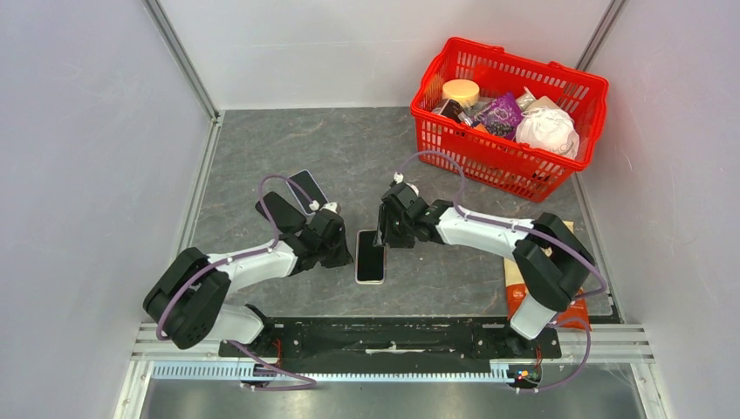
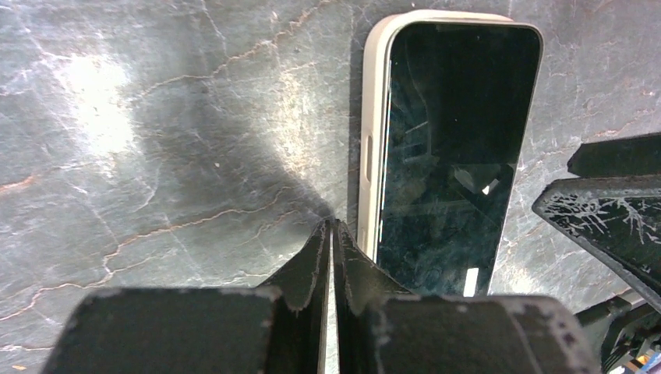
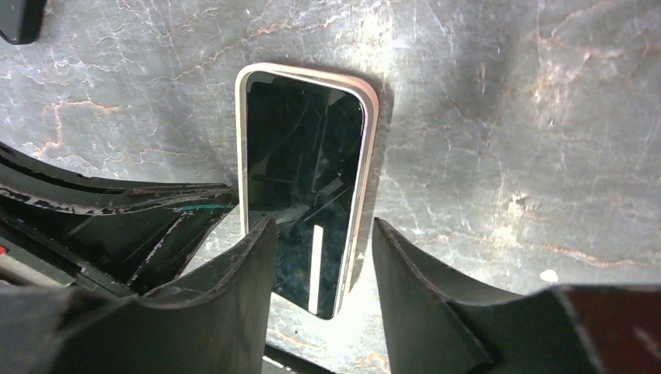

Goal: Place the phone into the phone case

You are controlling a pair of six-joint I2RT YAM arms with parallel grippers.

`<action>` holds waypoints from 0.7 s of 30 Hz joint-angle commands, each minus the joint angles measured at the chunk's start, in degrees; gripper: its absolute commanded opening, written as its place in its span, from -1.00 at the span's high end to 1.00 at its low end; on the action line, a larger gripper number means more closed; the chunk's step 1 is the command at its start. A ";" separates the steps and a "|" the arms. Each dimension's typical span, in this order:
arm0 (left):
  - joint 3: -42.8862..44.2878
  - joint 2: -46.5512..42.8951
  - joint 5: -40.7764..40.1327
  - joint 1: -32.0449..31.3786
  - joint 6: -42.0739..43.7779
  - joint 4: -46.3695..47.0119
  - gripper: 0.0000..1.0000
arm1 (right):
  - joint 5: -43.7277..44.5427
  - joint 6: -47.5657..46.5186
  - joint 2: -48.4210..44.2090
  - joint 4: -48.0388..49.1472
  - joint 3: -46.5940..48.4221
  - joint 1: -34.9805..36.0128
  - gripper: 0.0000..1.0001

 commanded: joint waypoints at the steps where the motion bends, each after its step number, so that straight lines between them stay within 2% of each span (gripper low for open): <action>1: -0.32 -0.79 0.65 -1.29 -1.82 1.13 0.83 | 3.02 1.55 -4.18 -2.02 -2.39 1.95 -0.01; 5: -0.78 -1.05 1.79 -2.08 -2.17 1.14 0.84 | 3.13 3.23 -5.17 -1.94 -4.68 3.93 0.11; 21: -1.56 -1.85 1.26 -3.50 -3.23 1.12 0.85 | 3.70 5.53 -4.33 -1.40 -6.88 8.56 0.27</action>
